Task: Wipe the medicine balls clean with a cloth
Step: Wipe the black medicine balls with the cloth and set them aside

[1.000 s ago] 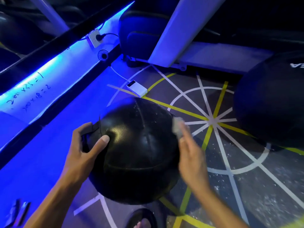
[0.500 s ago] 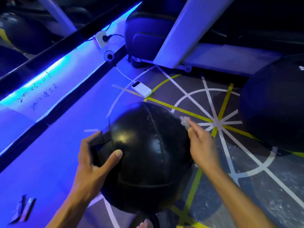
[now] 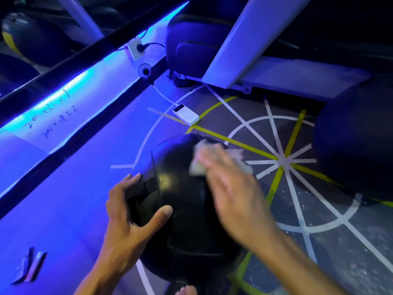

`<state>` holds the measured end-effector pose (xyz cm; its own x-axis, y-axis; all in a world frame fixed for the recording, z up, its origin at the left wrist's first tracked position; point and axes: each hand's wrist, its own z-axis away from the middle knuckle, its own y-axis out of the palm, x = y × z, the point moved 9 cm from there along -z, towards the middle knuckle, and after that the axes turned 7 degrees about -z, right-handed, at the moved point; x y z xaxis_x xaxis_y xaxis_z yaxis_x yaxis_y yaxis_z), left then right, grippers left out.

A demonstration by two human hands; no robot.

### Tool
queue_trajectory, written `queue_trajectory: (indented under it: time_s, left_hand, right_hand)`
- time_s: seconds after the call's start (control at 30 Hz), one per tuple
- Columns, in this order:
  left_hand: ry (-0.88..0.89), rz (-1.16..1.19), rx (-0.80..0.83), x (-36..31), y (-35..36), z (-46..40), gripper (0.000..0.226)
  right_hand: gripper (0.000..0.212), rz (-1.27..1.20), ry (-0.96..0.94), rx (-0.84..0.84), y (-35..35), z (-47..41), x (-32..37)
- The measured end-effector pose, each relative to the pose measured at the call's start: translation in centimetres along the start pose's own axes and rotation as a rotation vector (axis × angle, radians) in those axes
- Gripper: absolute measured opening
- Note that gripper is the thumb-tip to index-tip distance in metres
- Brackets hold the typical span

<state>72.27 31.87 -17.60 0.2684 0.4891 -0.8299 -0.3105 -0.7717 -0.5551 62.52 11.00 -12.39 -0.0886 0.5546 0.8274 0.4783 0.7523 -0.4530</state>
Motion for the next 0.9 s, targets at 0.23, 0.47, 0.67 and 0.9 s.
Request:
queue_trajectory:
  time_s: [0.23,0.47,0.67,0.9]
  left_hand:
    - [0.015,-0.011,0.015,-0.1,0.0,0.0,0.090]
    - [0.039,-0.007,0.057,-0.2,-0.1,-0.8,0.085]
    - [0.027,-0.008,0.081,-0.3,-0.3,-1.0,0.085]
    - [-0.029,0.108,0.144,-0.9,-2.1,-2.1,0.064]
  right_hand:
    - [0.039,-0.009,0.410,-0.087,-4.5,-1.2,-10.0]
    - [0.041,-0.023,0.036,0.040,0.4,-1.6,-1.2]
    - [0.032,-0.183,0.583,-0.128,-4.3,1.6,-12.7]
    - [0.032,-0.464,1.083,-0.288,-2.7,11.7,-19.4]
